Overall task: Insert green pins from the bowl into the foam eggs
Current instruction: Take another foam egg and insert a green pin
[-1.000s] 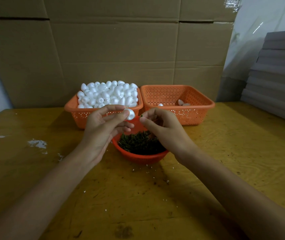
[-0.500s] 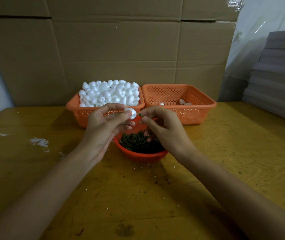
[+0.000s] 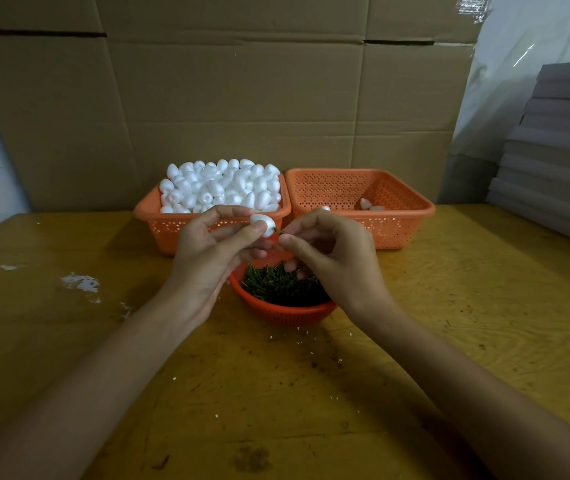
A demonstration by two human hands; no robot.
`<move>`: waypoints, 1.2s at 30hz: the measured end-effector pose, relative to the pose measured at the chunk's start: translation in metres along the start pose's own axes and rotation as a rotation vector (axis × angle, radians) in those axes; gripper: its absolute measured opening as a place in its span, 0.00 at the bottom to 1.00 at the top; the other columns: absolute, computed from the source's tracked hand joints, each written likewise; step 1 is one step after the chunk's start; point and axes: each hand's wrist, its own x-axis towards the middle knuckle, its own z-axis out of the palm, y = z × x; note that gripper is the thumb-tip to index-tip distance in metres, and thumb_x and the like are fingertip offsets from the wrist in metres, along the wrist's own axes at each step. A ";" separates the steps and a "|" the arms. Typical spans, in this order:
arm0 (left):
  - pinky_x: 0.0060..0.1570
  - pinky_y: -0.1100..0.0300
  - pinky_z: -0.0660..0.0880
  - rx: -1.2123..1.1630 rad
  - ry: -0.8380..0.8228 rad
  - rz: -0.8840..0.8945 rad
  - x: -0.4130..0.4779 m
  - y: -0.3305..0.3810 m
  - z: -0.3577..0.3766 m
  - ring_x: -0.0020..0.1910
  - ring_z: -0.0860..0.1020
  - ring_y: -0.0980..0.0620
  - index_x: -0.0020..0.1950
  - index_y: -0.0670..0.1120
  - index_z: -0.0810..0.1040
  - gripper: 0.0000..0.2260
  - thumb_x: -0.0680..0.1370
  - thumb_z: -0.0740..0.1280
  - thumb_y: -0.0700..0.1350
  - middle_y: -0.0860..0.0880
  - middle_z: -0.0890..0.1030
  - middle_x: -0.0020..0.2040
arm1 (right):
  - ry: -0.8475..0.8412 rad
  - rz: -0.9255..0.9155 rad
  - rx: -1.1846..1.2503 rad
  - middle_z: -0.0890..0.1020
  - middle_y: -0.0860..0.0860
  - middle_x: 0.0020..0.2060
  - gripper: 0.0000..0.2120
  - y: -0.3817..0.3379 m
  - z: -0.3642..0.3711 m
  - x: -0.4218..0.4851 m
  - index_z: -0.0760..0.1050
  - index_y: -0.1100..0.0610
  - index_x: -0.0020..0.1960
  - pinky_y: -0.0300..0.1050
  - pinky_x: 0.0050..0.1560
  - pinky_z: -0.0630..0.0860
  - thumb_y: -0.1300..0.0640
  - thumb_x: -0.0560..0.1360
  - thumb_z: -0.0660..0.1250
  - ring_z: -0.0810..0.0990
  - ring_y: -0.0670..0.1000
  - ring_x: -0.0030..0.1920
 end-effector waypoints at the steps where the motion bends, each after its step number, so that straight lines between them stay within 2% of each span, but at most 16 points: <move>1: 0.44 0.60 0.83 -0.001 0.002 0.001 0.000 0.000 0.000 0.47 0.88 0.44 0.60 0.40 0.80 0.19 0.71 0.77 0.42 0.39 0.88 0.49 | -0.002 -0.004 -0.003 0.87 0.48 0.38 0.02 0.000 0.000 0.000 0.81 0.53 0.49 0.53 0.35 0.85 0.57 0.78 0.75 0.87 0.51 0.35; 5: 0.45 0.59 0.83 -0.030 0.011 -0.001 0.000 0.000 0.001 0.48 0.88 0.44 0.60 0.40 0.80 0.20 0.70 0.78 0.40 0.38 0.88 0.50 | 0.008 -0.007 -0.041 0.87 0.46 0.36 0.03 -0.001 -0.001 0.000 0.82 0.54 0.49 0.50 0.37 0.85 0.57 0.78 0.76 0.87 0.48 0.35; 13: 0.48 0.59 0.83 -0.046 -0.032 0.014 0.002 -0.002 -0.003 0.53 0.87 0.38 0.58 0.41 0.81 0.18 0.70 0.77 0.35 0.36 0.87 0.54 | 0.065 0.059 -0.086 0.86 0.47 0.34 0.04 -0.001 -0.002 0.001 0.82 0.53 0.48 0.57 0.42 0.84 0.58 0.77 0.76 0.86 0.47 0.35; 21: 0.49 0.58 0.83 -0.001 -0.041 0.059 0.003 -0.004 -0.004 0.49 0.86 0.46 0.50 0.46 0.83 0.16 0.66 0.77 0.34 0.43 0.86 0.52 | 0.098 0.108 -0.090 0.86 0.48 0.35 0.04 0.004 -0.005 0.003 0.82 0.53 0.47 0.59 0.43 0.84 0.58 0.76 0.77 0.86 0.47 0.36; 26: 0.53 0.57 0.83 0.018 -0.050 0.076 0.002 -0.004 -0.004 0.52 0.85 0.47 0.47 0.48 0.84 0.15 0.64 0.77 0.34 0.47 0.86 0.53 | 0.104 0.119 -0.090 0.86 0.48 0.35 0.04 0.005 -0.005 0.004 0.82 0.52 0.46 0.59 0.43 0.84 0.57 0.76 0.77 0.86 0.47 0.37; 33: 0.53 0.58 0.82 0.028 -0.054 0.090 0.003 -0.005 -0.005 0.56 0.85 0.48 0.44 0.50 0.84 0.15 0.66 0.77 0.31 0.48 0.87 0.54 | 0.095 0.119 -0.092 0.86 0.48 0.34 0.04 0.003 -0.005 0.003 0.82 0.54 0.46 0.59 0.44 0.84 0.58 0.76 0.77 0.86 0.47 0.36; 36: 0.52 0.60 0.81 0.053 -0.061 0.101 0.003 -0.006 -0.005 0.56 0.85 0.49 0.44 0.50 0.85 0.18 0.71 0.74 0.25 0.48 0.86 0.54 | 0.093 0.116 -0.094 0.86 0.48 0.34 0.04 0.003 -0.006 0.003 0.82 0.54 0.46 0.58 0.44 0.84 0.58 0.76 0.77 0.86 0.47 0.36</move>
